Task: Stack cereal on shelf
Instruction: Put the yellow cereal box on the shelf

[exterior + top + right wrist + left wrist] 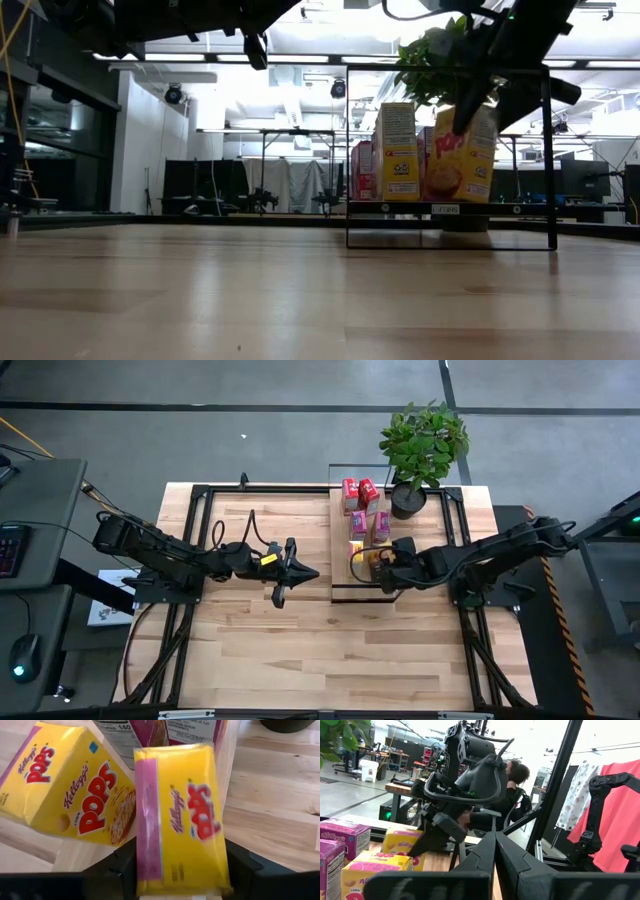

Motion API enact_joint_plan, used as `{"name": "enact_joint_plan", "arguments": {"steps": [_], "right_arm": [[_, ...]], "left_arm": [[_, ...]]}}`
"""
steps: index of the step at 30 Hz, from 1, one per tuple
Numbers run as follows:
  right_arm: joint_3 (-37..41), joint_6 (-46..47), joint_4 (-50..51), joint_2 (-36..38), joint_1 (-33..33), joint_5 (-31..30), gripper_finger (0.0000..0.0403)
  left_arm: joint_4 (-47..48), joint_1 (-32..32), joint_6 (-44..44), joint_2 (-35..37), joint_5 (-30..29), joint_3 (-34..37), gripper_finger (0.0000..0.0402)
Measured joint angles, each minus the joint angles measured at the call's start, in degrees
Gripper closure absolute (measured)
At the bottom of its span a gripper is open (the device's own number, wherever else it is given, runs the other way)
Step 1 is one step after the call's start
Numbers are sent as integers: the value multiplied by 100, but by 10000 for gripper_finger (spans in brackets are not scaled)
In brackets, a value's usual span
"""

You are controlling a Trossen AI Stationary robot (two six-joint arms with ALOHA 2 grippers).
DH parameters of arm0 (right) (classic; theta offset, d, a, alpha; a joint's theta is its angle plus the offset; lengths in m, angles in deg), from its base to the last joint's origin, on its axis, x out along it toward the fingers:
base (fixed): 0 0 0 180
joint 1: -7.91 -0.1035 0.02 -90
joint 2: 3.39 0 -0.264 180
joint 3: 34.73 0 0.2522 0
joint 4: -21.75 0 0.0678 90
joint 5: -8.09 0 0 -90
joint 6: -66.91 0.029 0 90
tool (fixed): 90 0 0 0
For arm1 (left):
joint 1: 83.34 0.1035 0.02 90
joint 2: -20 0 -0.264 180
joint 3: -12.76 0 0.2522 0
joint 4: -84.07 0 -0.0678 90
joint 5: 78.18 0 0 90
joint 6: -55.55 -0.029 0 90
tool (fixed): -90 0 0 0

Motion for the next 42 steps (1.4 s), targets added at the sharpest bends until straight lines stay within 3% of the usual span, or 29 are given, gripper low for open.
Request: {"name": "enact_joint_plan", "arguments": {"steps": [10, 15, 25, 42], "right_arm": [[-10, -84, -28, 11, -6, 26, 203], [-10, -152, -72, 11, -26, 411, 203], [-13, -151, -222, 13, -237, 605, 203], [-17, -407, -408, 22, -255, 497, 203]], "left_arm": [[1, 0, 0, 0, 0, 0, 401], [3, 0, 0, 0, 0, 0, 401], [3, 0, 0, 0, 2, 0, 401], [3, 0, 0, 0, 2, 0, 402]]}}
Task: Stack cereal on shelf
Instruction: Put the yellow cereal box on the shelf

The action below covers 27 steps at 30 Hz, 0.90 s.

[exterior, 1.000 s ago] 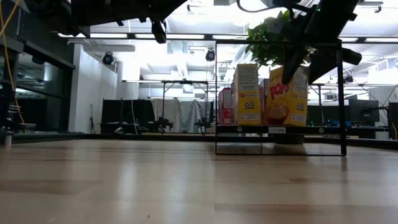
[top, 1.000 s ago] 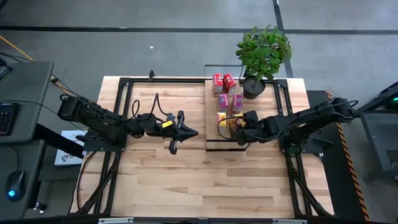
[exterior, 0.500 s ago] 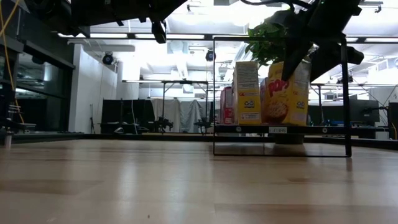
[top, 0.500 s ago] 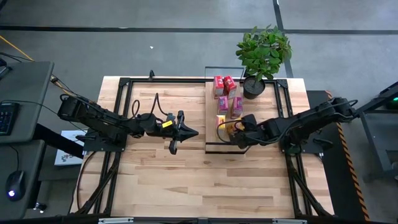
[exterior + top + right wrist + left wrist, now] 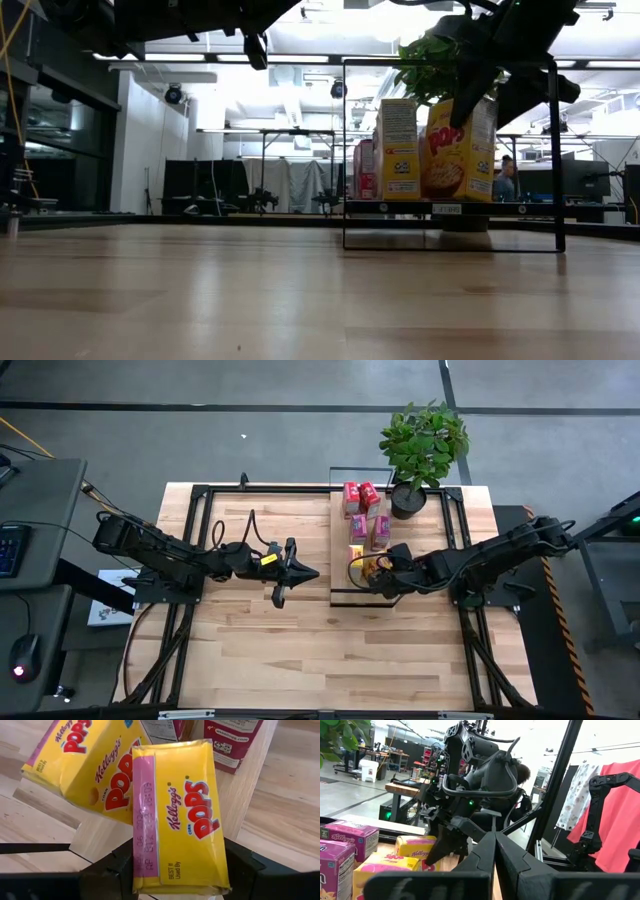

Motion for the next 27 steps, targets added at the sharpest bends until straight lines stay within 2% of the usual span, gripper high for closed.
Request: {"name": "enact_joint_plan", "arguments": {"steps": [17, 21, 27], "right_arm": [[0, -100, -115, 0, 2, -288, 200], [0, -107, -118, 0, 2, -345, 178], [0, -124, -128, -2, 2, -220, 118]], "left_arm": [[1, 0, 2, 0, 0, 0, 401], [0, -1, 4, 0, 0, 0, 401], [0, -2, 3, 0, 0, 0, 402]]}}
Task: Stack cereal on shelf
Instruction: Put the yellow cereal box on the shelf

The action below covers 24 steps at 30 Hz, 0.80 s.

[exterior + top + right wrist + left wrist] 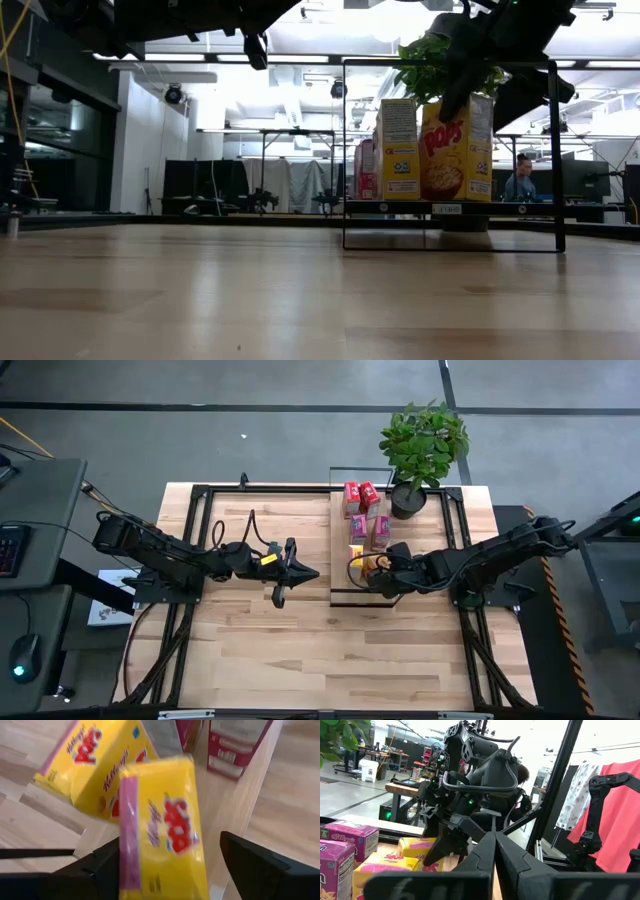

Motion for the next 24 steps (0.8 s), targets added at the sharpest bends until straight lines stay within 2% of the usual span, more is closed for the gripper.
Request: {"name": "enact_joint_plan", "arguments": {"steps": [4, 13, 24], "right_arm": [[0, 105, -1, 0, 0, 234, 100], [0, 13, -70, 2, -11, 577, 98], [0, -50, 6, 230, -257, 652, 98]], "left_arm": [[0, 1, 0, 0, 0, 0, 401], [1, 1, 1, 0, 1, 0, 402], [11, 1, 1, 0, 4, 0, 402]]}}
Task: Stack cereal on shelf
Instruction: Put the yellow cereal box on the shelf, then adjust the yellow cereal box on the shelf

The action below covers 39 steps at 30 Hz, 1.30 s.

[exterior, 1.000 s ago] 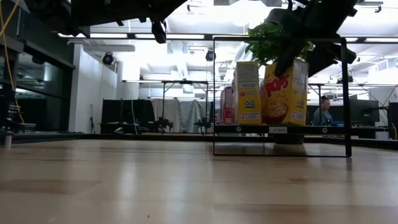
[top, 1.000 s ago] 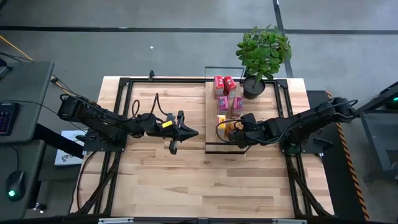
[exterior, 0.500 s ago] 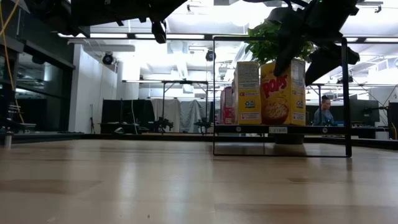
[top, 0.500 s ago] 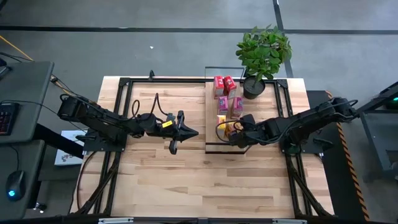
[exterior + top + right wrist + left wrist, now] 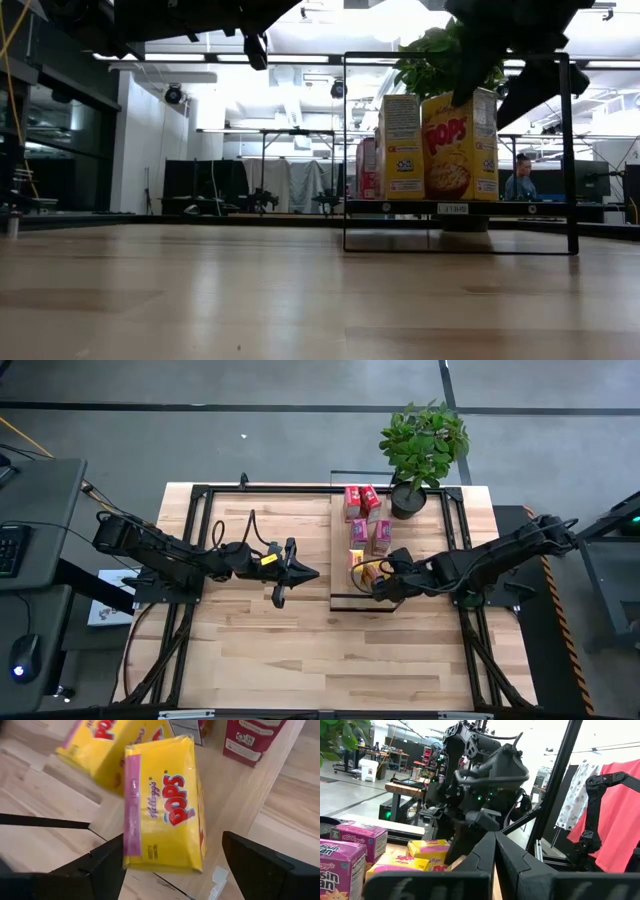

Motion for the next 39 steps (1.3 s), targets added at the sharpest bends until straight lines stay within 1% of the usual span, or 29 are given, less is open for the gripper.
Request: {"name": "enact_joint_plan", "arguments": {"steps": [5, 16, 20, 22, 25, 27, 30, 32, 34, 39], "right_arm": [[0, -36, -40, 208, -175, -247, 98], [0, -506, -293, 555, -378, -267, 98], [0, -932, -478, 691, -490, -265, 98], [0, -1203, -412, 766, -508, -92, 98], [0, -1708, -138, 907, -489, 320, 98], [0, -1682, -14, 1003, -486, 400, 98], [0, -1613, 81, 1165, -555, -102, 98], [0, -1888, 167, 1285, -599, -402, 98], [0, -2119, 270, 1368, -641, -515, 98], [0, -2120, 570, 1416, -783, -717, 98]], "left_arm": [[5, -1, 0, 0, 0, 0, 402], [5, -1, 0, 0, 0, 0, 401], [7, -1, 0, 0, 0, 0, 402], [5, 1, 0, 0, 0, 0, 401], [7, -1, 0, 0, 0, 0, 402], [9, -1, 0, 0, 0, 0, 402], [9, -1, 0, 0, 0, 0, 401], [9, -1, 0, 0, 0, 0, 401], [9, -1, 0, 0, 0, 0, 402], [9, -1, 0, 0, 2, 0, 401]]}}
